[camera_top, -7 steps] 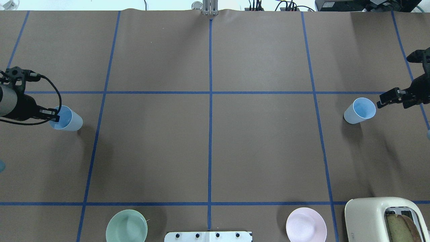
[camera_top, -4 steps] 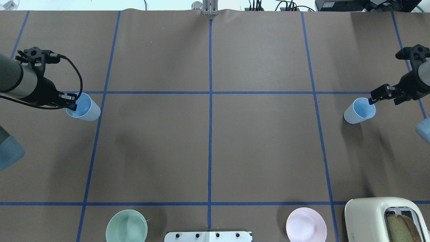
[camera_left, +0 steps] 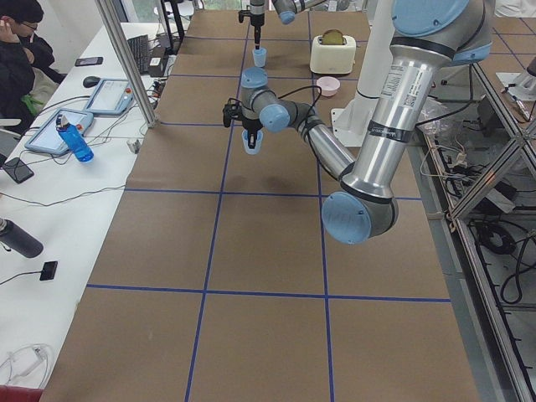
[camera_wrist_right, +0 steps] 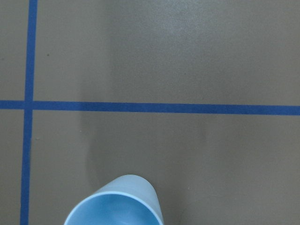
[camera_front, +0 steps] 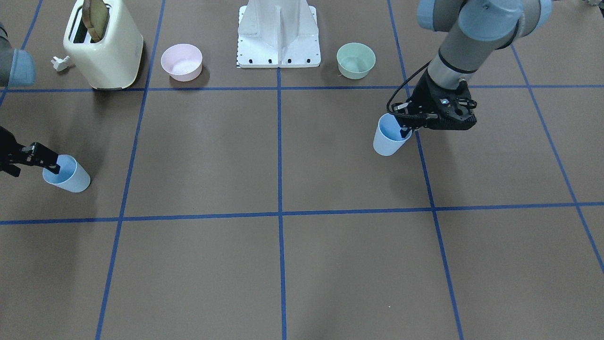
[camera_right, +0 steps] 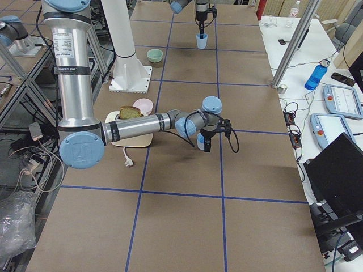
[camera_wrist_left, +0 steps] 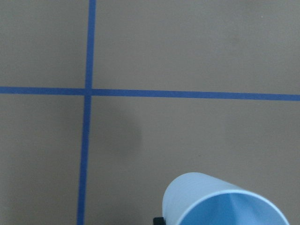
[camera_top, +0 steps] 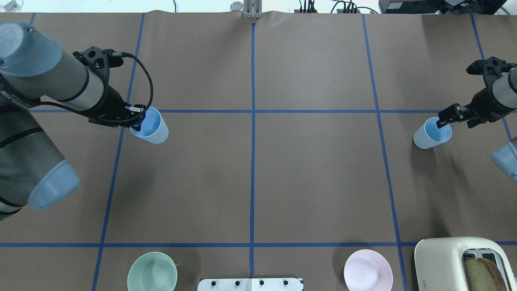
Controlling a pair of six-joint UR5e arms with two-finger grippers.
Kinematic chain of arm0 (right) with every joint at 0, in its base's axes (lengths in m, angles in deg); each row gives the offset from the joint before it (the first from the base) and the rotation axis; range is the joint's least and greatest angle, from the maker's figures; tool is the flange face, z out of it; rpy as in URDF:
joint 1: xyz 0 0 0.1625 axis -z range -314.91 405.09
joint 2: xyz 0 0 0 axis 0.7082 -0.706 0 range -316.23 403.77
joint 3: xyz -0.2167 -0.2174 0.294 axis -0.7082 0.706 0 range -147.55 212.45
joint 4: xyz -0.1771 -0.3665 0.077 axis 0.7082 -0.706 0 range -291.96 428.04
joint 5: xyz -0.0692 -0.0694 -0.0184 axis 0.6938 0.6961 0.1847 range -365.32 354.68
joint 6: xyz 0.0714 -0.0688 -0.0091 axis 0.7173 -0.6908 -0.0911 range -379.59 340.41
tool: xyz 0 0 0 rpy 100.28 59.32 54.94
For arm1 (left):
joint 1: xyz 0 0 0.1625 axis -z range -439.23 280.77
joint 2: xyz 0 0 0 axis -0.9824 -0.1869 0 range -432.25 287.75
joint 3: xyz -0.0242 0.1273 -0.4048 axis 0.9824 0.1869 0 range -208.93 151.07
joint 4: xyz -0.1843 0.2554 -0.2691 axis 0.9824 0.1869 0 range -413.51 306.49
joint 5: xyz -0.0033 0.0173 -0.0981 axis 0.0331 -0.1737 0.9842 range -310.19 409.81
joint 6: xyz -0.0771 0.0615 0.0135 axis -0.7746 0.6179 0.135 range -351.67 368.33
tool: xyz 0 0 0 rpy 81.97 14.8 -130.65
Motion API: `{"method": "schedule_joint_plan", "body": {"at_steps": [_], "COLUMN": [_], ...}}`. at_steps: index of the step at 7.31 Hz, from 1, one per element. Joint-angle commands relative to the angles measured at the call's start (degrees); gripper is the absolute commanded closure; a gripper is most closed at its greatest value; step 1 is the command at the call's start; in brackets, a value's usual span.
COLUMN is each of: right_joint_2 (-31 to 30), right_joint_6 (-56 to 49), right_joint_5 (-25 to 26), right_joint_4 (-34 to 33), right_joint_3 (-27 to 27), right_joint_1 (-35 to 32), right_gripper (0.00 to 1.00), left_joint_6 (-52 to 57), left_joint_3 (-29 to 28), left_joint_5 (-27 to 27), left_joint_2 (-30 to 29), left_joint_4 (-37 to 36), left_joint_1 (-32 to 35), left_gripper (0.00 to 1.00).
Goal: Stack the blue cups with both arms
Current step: 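Carry the left gripper's cup toward center while the right gripper grasps its cup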
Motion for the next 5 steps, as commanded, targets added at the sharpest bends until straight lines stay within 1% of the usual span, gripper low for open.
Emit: {"method": "schedule_joint_plan", "body": {"at_steps": [1,2,5], "right_joint_2": [-1.2,-2.0,-2.2], "right_joint_6": [0.0,0.1,0.2], "right_joint_5": [0.0,0.1,1.3], "right_joint_4": [1.1,2.2,2.5], "right_joint_3": [-0.1,0.0,0.1], "right_joint_1": [0.3,0.4,1.8], "right_gripper": [0.0,0.0,0.01], "left_joint_6": [-4.5,-5.6,-5.7], "left_joint_3": [-0.2,-0.2,-0.4], "left_joint_5": [-2.7,-2.7,-2.8], "left_joint_2": [-5.5,-6.2,-6.8], "left_joint_4": [-4.5,-4.9,-5.0], "left_joint_1": [-4.1,-4.4,-4.9], "left_gripper": [1.0,1.0,1.0]}}
